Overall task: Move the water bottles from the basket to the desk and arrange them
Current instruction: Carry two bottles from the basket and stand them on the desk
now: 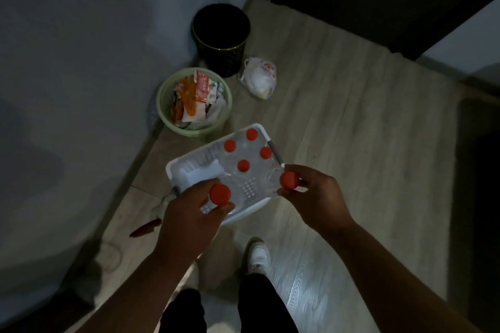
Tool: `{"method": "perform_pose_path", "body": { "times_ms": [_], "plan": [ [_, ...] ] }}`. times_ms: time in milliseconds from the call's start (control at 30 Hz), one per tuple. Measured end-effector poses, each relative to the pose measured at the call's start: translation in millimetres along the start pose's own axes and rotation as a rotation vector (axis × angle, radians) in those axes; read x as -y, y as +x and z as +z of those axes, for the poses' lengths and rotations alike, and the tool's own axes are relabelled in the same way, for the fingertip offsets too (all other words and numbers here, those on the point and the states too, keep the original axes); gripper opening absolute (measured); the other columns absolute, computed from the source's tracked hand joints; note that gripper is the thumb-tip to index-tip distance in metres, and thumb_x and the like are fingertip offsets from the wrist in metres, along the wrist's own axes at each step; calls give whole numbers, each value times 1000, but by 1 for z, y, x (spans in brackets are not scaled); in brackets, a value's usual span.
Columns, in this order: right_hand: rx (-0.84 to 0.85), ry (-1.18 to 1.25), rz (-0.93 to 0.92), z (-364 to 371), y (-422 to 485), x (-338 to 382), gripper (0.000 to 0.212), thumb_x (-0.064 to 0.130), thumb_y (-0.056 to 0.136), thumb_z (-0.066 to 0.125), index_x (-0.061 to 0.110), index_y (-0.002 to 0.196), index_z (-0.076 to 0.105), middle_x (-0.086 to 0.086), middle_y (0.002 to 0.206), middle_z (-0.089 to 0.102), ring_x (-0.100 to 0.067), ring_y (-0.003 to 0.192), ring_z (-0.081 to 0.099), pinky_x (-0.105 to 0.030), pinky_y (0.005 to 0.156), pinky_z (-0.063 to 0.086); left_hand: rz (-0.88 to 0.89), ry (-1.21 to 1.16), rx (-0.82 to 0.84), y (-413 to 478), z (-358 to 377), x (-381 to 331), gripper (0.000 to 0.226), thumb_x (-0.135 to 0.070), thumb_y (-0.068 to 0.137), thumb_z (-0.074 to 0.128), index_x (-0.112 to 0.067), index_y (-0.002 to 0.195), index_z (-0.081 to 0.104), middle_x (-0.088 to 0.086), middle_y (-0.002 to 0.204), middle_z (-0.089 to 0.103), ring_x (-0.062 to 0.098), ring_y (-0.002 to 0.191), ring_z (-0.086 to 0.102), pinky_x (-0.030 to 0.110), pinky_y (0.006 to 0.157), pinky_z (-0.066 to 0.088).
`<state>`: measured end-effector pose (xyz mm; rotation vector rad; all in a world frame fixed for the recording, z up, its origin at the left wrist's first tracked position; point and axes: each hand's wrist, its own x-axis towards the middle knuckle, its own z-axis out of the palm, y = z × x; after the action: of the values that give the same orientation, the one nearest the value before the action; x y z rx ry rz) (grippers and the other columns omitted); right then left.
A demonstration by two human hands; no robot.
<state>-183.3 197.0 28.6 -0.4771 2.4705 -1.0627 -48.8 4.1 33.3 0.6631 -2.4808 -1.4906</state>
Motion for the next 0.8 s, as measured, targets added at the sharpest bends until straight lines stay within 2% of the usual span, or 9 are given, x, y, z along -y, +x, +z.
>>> {"method": "perform_pose_path", "body": {
  "times_ms": [67, 167, 267, 367, 433, 500, 600, 700, 800],
  "plan": [
    [-22, 5, 0, -12, -11, 25, 41, 19, 73, 83, 34, 108, 67, 28, 93, 64, 19, 90, 59, -1, 77, 44, -2, 16, -1, -4, -22, -12, 46, -17, 72, 82, -45, 98, 56, -47, 97, 58, -17, 98, 59, 3, 79, 46],
    [-56, 34, 34, -30, -32, 71, 41, 20, 74, 82, 39, 106, 64, 31, 90, 61, 19, 89, 58, -2, 75, 44, -51, 3, -13, -13, -63, -37, 36, -26, 71, 83, -39, 99, 64, -30, 91, 67, -8, 92, 64, 12, 78, 51],
    [-91, 48, 41, -41, -49, 119, 49, 21, 76, 81, 35, 117, 58, 36, 92, 53, 20, 87, 55, -1, 76, 38, -77, 18, -8, -19, -104, -64, 28, -27, 72, 82, -28, 96, 67, -24, 85, 65, -6, 78, 63, 18, 71, 52],
    [-97, 68, 71, -51, -60, 163, 49, 25, 79, 79, 29, 123, 58, 30, 93, 55, 7, 90, 56, -13, 86, 45, -119, -51, -14, -20, -144, -92, 28, -22, 73, 82, -35, 91, 65, -25, 81, 66, -4, 74, 64, 24, 62, 55],
    [-103, 68, 49, -56, -65, 187, 34, 28, 80, 77, 33, 109, 60, 23, 93, 62, 2, 90, 61, -29, 89, 53, -73, -53, -14, -20, -168, -105, 34, -17, 74, 81, -39, 90, 62, -25, 80, 65, -13, 79, 61, 11, 69, 50],
    [-134, 67, 12, -59, -73, 209, 28, 30, 77, 78, 32, 101, 63, 17, 92, 67, -1, 89, 64, -36, 86, 56, -44, -31, -28, -21, -190, -114, 36, -13, 74, 80, -39, 87, 59, -23, 81, 63, -17, 79, 58, 0, 67, 41],
    [-182, 97, -39, -62, -81, 246, 28, 31, 76, 79, 29, 100, 65, 16, 90, 68, -1, 87, 65, -39, 83, 56, -11, 9, -54, -21, -222, -131, 28, -22, 74, 80, -40, 81, 59, -21, 78, 65, -11, 77, 59, 2, 62, 39],
    [-206, 156, -120, -67, -88, 284, 24, 31, 78, 77, 32, 99, 65, 17, 91, 69, -2, 89, 66, -39, 83, 56, 62, -42, -104, -26, -252, -150, 20, -32, 72, 75, -35, 88, 63, -18, 85, 67, 1, 79, 64, 13, 69, 48],
    [-200, 186, -230, -75, -91, 324, 19, 27, 83, 74, 33, 98, 64, 20, 91, 67, 0, 91, 65, -32, 78, 57, 88, -142, -151, -30, -279, -172, 37, -14, 77, 77, -47, 87, 65, -22, 88, 68, -3, 83, 64, 8, 72, 47]
  ]
}}
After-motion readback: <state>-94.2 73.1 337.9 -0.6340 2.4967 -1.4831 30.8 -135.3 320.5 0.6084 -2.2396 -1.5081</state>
